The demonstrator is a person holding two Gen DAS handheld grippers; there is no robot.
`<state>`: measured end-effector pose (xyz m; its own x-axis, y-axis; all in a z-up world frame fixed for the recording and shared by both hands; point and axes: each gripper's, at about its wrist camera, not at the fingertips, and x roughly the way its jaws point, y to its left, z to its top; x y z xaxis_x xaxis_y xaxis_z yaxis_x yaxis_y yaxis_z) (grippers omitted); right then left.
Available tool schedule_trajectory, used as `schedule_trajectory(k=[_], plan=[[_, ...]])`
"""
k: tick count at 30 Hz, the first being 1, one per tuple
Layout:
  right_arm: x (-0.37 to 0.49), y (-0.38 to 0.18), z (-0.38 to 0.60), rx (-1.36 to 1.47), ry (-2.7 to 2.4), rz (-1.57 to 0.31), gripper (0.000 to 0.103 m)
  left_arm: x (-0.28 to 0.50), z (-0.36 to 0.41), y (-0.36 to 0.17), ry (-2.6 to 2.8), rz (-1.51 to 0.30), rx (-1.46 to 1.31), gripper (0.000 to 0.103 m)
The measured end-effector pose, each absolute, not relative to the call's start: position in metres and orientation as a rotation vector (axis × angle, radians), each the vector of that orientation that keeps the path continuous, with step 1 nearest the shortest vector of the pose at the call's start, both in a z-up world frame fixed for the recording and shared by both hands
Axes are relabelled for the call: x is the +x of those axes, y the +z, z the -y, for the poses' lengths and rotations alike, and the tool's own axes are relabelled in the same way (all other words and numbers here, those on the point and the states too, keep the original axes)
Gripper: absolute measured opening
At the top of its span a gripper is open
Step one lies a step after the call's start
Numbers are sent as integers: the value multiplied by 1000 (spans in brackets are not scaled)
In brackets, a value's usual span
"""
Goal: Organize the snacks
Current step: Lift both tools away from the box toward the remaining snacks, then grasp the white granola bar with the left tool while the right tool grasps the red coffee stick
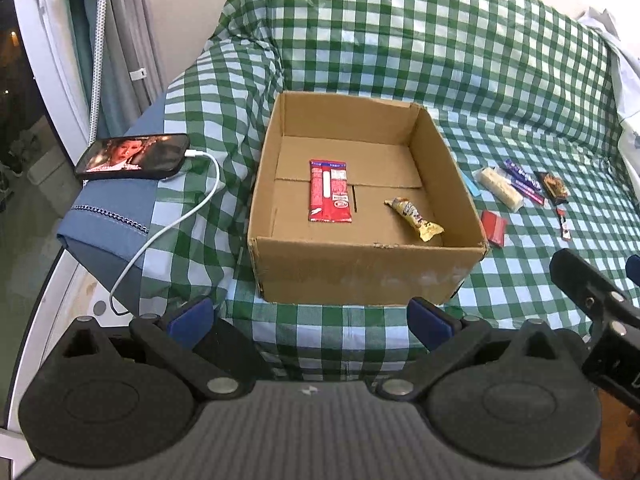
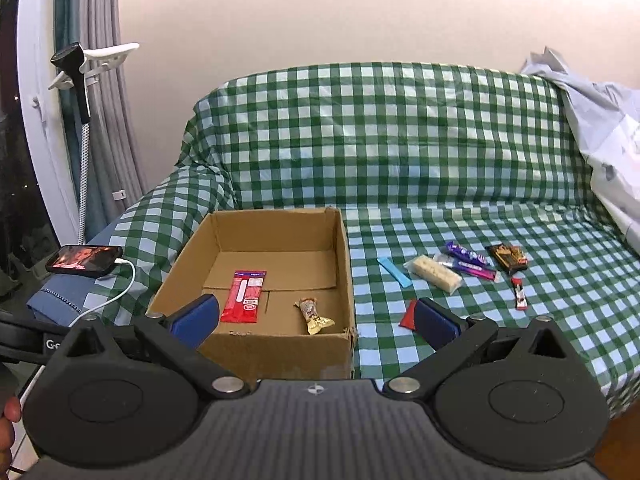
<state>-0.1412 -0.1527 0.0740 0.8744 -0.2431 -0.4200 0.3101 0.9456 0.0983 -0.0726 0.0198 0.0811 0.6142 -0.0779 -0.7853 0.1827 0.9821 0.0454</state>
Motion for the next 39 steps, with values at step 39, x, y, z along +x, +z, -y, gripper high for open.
schedule_trajectory(k=[39], plan=[[-117, 30, 367, 301, -643, -476, 103, 49, 200, 50, -386, -1063, 264, 103]])
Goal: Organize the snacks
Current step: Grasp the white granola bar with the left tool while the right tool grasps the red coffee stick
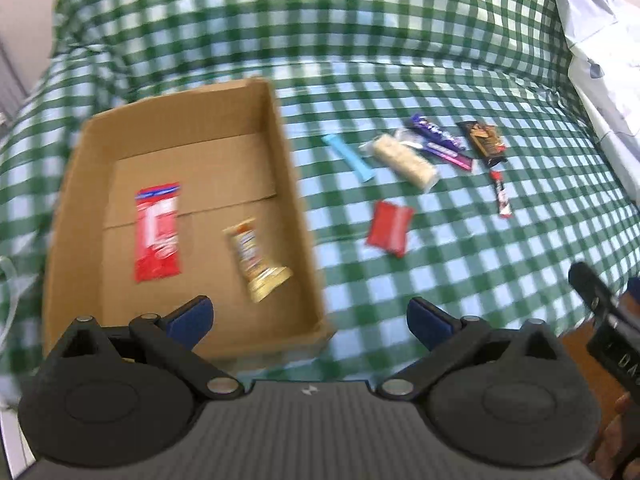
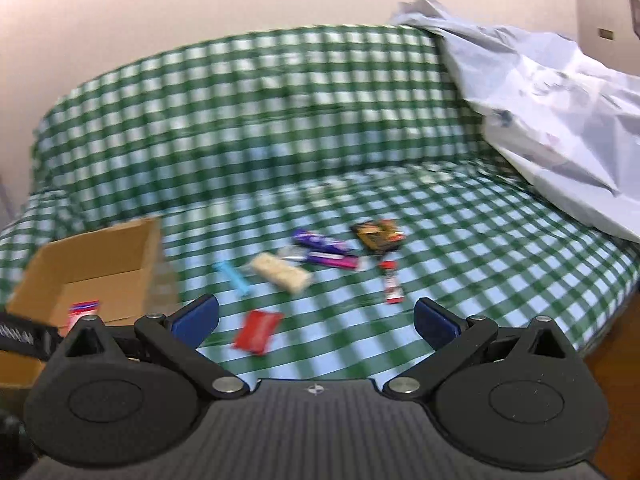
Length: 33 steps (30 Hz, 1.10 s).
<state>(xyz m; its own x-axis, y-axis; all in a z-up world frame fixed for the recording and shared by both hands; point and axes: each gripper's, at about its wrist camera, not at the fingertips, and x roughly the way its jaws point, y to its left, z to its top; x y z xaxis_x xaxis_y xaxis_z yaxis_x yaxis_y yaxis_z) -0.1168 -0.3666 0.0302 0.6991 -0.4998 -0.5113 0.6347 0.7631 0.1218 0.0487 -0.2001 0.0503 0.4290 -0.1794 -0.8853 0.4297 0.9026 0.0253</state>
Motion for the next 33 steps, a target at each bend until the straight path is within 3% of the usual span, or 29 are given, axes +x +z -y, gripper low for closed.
schedule_trajectory(k=[14, 23, 30, 31, 33], plan=[[-19, -94, 573, 462, -724, -671, 103, 221, 382, -80, -390, -1277, 100, 103], [46, -164, 612, 433, -697, -779, 103, 271, 425, -149, -305, -1373, -16, 103], [54, -183, 606, 358, -735, -755, 103, 267, 444, -153, -294, -1337, 128, 103], [53, -183, 605, 355, -736, -752, 100, 267, 448, -153, -275, -1347, 162, 103], [43, -177, 600, 334, -748, -712, 73, 267, 446, -153, -212, -1389, 199, 97]])
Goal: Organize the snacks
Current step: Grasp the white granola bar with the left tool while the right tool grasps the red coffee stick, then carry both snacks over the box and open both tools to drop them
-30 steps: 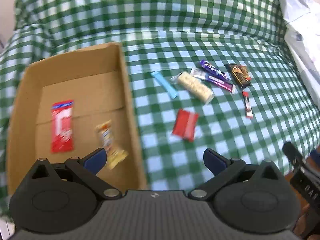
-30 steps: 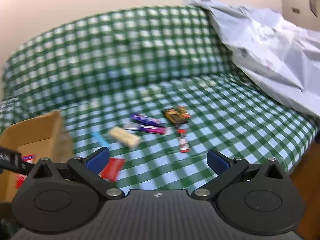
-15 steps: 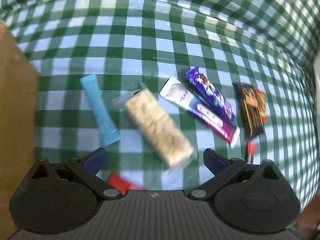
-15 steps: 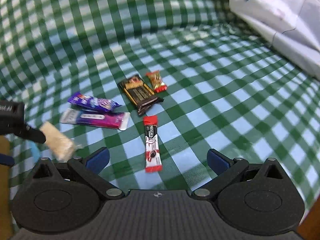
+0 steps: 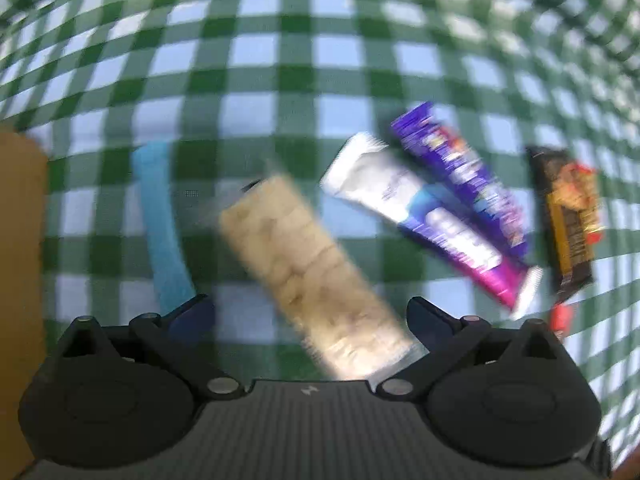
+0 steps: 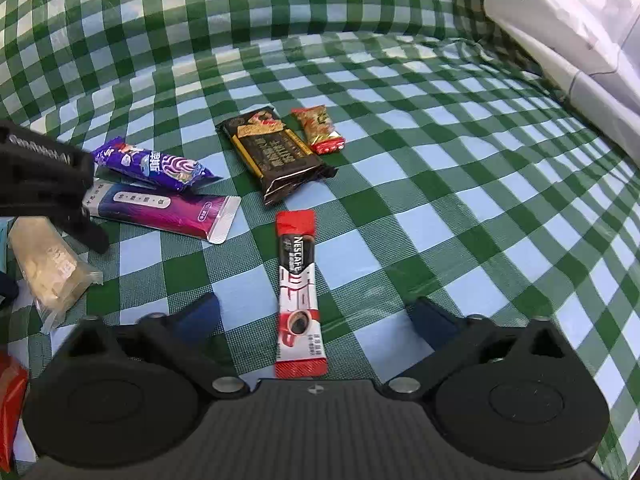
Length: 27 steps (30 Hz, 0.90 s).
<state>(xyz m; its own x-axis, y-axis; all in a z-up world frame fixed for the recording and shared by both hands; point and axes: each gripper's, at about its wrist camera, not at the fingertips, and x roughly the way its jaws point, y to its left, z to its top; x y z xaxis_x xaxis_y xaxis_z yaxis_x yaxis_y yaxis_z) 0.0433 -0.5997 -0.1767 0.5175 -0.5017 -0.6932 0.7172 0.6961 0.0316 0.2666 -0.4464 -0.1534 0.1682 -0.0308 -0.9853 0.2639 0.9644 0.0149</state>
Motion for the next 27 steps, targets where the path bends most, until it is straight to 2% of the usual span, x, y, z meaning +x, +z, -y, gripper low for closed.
schedule_trajectory(k=[1, 2, 3, 6, 17, 27], plan=[[40, -174, 598, 324, -739, -698, 46, 266, 442, -151, -177, -1418, 189, 83], [38, -173, 597, 325, -727, -693, 27, 265, 438, -145, -163, -1412, 168, 71], [36, -173, 598, 332, -722, -694, 21, 265, 433, -138, -175, -1413, 128, 43], [30, -170, 601, 380, -723, -689, 16, 263, 414, -125, -234, -1456, 20, 41], [-37, -100, 554, 489, -751, -483, 16, 192, 353, -27, -474, -1233, 2, 41], [-83, 2, 410, 435, -458, -358, 16, 69, 215, 60, -492, -1022, 104, 41]])
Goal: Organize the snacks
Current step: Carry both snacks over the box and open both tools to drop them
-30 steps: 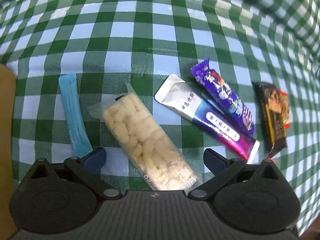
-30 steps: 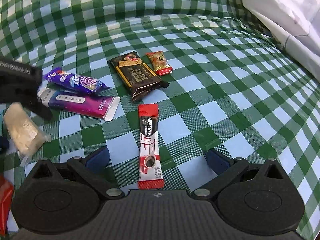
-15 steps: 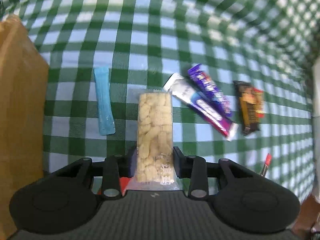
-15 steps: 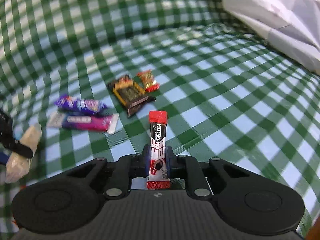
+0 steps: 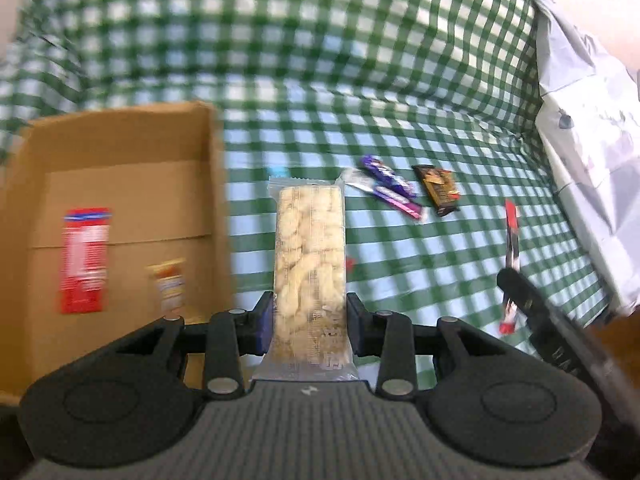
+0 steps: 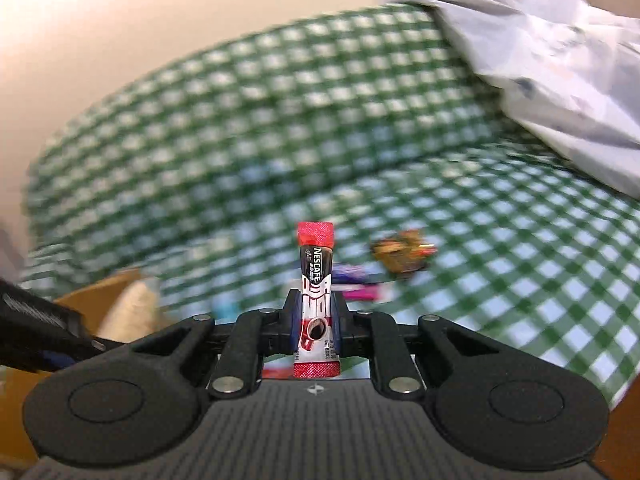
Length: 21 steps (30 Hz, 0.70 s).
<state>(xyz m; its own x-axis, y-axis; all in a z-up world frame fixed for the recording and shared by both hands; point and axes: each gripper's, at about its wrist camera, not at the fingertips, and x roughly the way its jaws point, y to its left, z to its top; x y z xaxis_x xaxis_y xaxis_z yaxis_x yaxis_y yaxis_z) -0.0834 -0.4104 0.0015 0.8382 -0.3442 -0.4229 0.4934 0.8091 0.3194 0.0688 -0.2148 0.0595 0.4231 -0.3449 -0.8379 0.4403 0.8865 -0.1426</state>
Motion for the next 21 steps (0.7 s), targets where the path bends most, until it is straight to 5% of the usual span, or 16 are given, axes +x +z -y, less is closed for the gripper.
schedule_trajectory(k=[10, 21], plan=[[-116, 40, 244, 337, -172, -433, 16, -34, 63, 100, -356, -820, 182, 41], [-135, 53, 150, 186, -101, -487, 16, -101, -31, 87, -325, -799, 130, 41]])
